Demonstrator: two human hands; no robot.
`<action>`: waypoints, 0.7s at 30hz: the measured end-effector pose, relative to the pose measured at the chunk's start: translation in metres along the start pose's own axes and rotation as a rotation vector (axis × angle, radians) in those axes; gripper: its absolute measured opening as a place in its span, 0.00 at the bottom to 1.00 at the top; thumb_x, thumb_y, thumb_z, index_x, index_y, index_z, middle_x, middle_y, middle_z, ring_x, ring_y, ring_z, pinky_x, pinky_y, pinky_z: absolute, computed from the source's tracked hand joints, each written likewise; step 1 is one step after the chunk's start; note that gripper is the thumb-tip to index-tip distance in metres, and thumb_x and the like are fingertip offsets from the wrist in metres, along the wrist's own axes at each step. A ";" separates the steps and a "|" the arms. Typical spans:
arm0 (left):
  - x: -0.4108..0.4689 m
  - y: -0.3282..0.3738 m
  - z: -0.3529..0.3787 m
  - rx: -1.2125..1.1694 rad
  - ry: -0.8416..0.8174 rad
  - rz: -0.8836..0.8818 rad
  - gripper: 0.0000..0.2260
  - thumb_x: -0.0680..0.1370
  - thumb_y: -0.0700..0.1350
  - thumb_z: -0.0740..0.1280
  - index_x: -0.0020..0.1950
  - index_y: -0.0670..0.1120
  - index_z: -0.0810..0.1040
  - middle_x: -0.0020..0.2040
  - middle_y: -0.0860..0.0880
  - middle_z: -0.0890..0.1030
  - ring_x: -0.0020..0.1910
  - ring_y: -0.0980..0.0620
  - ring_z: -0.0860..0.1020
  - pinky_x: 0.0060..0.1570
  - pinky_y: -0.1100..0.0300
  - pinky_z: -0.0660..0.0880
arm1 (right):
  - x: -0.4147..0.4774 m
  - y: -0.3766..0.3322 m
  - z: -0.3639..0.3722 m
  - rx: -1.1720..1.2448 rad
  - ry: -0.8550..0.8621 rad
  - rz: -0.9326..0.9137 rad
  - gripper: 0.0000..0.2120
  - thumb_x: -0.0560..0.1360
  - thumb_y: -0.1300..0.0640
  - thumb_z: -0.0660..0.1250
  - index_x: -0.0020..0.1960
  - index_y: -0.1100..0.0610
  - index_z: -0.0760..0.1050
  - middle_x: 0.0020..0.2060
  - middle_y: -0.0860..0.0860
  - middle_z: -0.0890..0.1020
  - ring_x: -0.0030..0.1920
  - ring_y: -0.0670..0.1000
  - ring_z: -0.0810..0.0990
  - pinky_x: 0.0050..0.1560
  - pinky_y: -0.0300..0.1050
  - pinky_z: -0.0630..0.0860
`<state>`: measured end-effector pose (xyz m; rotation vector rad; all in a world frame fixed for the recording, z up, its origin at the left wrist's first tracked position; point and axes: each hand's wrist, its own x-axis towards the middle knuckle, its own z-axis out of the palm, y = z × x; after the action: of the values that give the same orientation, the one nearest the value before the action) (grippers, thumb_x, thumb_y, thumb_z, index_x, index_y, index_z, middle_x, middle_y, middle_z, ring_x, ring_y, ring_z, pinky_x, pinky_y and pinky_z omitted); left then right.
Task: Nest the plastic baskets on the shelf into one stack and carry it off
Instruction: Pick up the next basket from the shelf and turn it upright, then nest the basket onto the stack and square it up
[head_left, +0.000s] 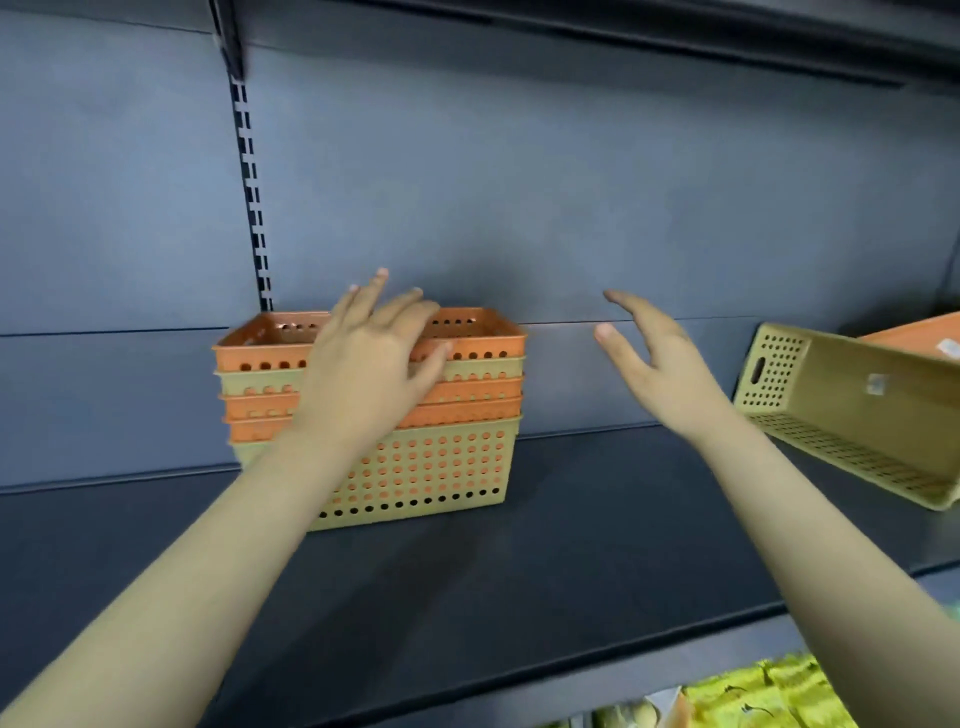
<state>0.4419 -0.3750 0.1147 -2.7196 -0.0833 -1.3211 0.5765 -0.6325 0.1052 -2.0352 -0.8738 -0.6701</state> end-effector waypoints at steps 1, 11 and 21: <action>0.007 0.016 0.008 -0.013 -0.015 0.027 0.23 0.82 0.60 0.58 0.72 0.49 0.74 0.73 0.48 0.73 0.78 0.44 0.62 0.75 0.50 0.50 | -0.002 0.012 -0.013 -0.028 0.031 0.016 0.24 0.81 0.43 0.59 0.75 0.50 0.66 0.74 0.47 0.69 0.77 0.49 0.60 0.74 0.42 0.54; 0.084 0.214 0.118 -0.320 -0.090 0.237 0.26 0.79 0.60 0.55 0.66 0.45 0.79 0.67 0.46 0.79 0.74 0.42 0.70 0.72 0.48 0.63 | -0.045 0.166 -0.172 -0.509 0.350 0.218 0.30 0.76 0.35 0.53 0.71 0.51 0.70 0.74 0.54 0.70 0.78 0.57 0.58 0.75 0.59 0.51; 0.133 0.398 0.238 -0.813 -0.524 -0.156 0.38 0.79 0.64 0.59 0.82 0.49 0.47 0.83 0.47 0.48 0.81 0.46 0.50 0.77 0.45 0.53 | -0.080 0.318 -0.271 -0.487 0.116 0.271 0.29 0.76 0.33 0.51 0.68 0.47 0.71 0.65 0.50 0.78 0.75 0.58 0.65 0.72 0.64 0.58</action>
<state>0.7501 -0.7393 0.0413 -3.7573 0.2607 -0.7083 0.7313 -1.0237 0.0465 -2.4548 -0.3750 -0.8995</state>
